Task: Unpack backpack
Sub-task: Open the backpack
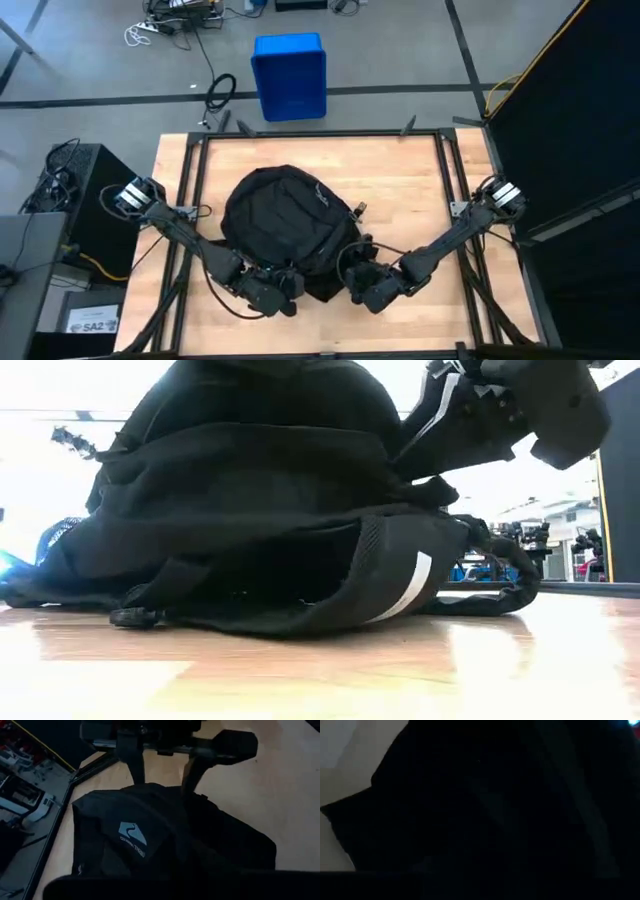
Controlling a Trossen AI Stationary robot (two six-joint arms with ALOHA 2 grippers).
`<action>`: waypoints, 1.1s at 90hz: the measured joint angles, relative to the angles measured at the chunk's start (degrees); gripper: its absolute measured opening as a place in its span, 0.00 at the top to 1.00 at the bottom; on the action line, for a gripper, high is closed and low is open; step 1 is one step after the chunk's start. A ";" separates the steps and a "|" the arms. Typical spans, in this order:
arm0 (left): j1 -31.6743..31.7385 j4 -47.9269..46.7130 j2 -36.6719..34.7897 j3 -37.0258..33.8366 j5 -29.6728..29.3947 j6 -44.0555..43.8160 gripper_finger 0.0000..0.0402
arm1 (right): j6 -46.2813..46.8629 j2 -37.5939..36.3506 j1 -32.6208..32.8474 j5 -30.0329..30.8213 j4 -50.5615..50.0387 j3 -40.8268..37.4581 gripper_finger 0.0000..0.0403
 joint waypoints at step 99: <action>-0.09 -0.86 -11.03 -0.17 -35.53 4.29 1.00 | 21.59 -0.37 -2.41 -20.19 -11.98 -8.08 0.99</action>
